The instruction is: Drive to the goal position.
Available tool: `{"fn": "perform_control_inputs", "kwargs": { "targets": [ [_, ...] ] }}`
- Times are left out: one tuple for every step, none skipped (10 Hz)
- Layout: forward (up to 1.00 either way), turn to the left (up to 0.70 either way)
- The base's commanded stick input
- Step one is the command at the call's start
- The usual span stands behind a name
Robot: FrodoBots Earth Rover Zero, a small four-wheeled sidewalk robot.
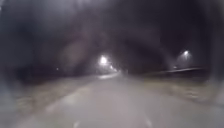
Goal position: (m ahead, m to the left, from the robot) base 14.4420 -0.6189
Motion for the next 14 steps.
{"fn": "perform_control_inputs", "kwargs": {
  "targets": [
    [1.0,0.11],
    [1.0,0.12],
    [1.0,0.12],
    [1.0,0.12],
    [1.0,0.12],
    [1.0,0.13],
    [1.0,0.14],
    [1.0,0.14],
    [1.0,0.12],
    [1.0,0.09],
    [1.0,0.07],
    [1.0,0.05],
    [1.0,0.04],
    [1.0,0.04]
  ]
}}
